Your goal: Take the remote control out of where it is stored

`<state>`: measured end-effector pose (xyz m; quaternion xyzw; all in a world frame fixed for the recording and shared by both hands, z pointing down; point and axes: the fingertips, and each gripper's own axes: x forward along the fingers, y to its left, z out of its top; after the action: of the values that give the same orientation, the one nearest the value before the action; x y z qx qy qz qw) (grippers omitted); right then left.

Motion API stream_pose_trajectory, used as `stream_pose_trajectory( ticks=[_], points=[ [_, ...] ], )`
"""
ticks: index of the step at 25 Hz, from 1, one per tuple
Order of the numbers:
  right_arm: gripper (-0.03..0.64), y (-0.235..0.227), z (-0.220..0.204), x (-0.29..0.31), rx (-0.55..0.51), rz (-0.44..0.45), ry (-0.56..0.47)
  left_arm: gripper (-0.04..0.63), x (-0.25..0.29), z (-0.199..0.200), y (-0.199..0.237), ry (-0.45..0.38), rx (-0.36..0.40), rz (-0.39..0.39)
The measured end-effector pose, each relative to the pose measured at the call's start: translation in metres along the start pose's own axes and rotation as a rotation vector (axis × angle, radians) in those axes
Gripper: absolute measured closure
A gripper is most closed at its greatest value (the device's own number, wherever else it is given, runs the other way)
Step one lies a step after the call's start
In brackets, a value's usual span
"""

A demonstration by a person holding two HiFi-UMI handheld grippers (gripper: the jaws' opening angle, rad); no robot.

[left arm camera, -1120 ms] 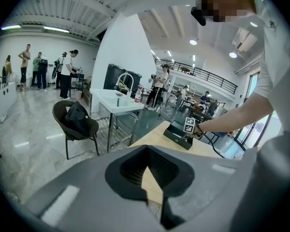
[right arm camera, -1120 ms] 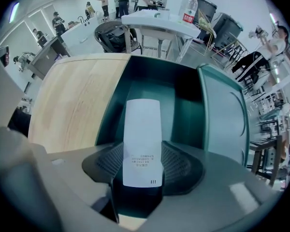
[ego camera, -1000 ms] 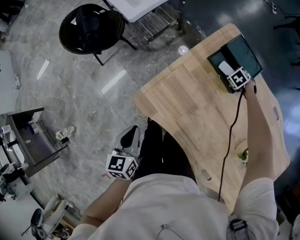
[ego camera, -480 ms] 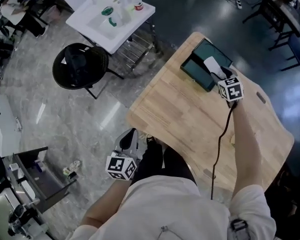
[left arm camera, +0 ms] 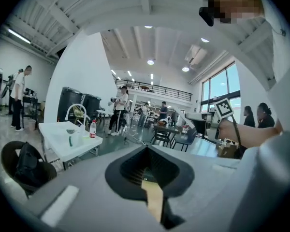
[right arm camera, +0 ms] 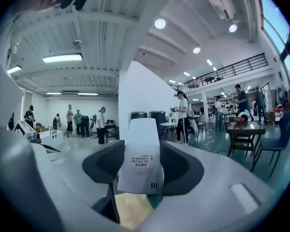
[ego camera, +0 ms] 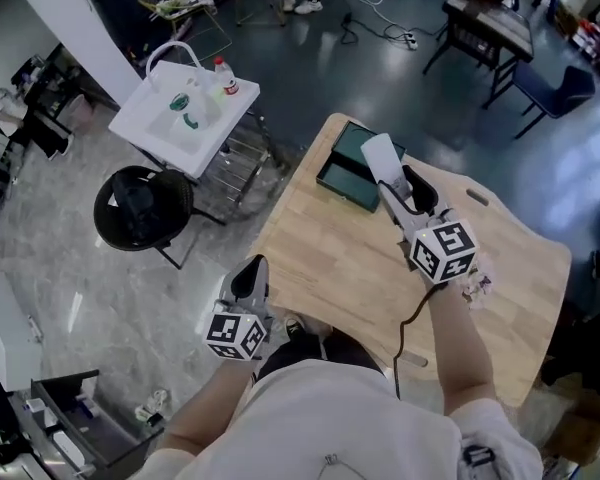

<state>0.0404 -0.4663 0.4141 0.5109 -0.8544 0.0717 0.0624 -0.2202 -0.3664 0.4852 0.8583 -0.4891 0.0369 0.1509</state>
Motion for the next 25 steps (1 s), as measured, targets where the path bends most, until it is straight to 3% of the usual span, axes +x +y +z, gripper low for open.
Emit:
stream_pose_trajectory(
  ticks=[10,25],
  points=[
    [0.354,0.023,0.073,-0.096,0.023,-0.079,-0.232,0.594,0.045,0.072,-0.050,-0.124,0.078,-0.169],
    [0.355,0.011,0.091,-0.135,0.060,-0.164,-0.291,0.594,0.074,0.105,-0.074,-0.170,0.113,-0.242]
  ],
)
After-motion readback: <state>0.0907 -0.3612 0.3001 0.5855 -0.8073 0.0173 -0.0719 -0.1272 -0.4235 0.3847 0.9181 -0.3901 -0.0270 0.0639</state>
